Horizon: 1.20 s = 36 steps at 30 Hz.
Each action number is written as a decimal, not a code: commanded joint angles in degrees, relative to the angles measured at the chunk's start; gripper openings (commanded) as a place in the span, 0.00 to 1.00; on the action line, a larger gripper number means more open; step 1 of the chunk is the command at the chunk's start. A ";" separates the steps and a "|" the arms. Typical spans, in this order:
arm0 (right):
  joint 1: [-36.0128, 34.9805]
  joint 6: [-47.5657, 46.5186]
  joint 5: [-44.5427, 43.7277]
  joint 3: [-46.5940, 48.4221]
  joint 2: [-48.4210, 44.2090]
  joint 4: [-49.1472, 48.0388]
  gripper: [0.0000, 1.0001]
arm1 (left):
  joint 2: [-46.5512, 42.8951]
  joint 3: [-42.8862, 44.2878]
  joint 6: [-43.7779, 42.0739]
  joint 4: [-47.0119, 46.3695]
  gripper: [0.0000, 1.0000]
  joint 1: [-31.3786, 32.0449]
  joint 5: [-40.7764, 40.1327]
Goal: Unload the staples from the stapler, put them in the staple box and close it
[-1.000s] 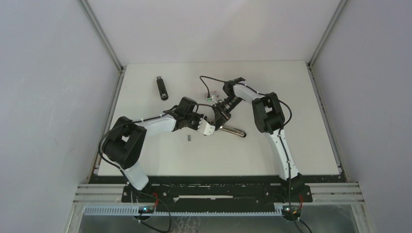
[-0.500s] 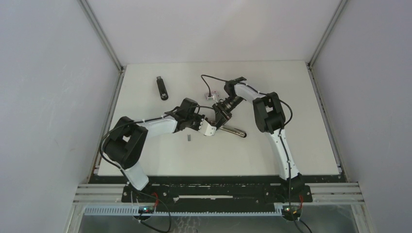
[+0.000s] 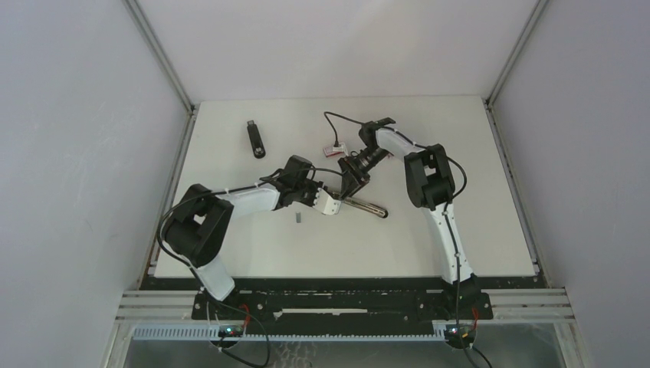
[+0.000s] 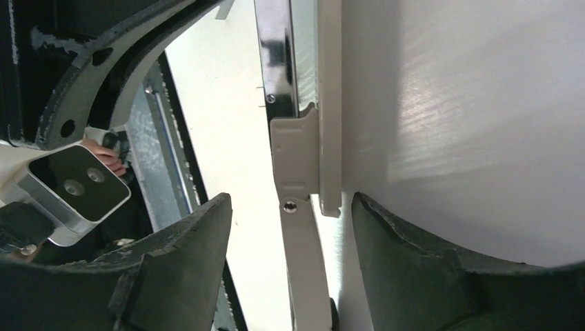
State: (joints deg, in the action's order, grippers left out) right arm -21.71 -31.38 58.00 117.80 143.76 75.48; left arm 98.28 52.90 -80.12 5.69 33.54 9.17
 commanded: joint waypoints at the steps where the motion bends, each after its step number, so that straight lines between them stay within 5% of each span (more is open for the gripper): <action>1: 0.71 1.21 -3.81 -0.66 -5.58 -4.90 0.66 | 0.28 -1.20 0.58 0.25 0.18 0.30 -0.07; 21: 2.40 1.61 -8.08 -2.82 -9.87 -7.96 0.70 | 2.43 1.98 2.09 2.22 0.43 0.39 -2.68; 36: -1.81 2.59 -23.72 -16.46 -23.24 -25.02 0.77 | -9.76 1.35 13.22 -0.92 0.78 -5.36 1.48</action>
State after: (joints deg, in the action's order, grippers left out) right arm -21.17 -29.17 40.88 104.22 127.52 58.92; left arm 95.85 53.71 -72.01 5.69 30.41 7.88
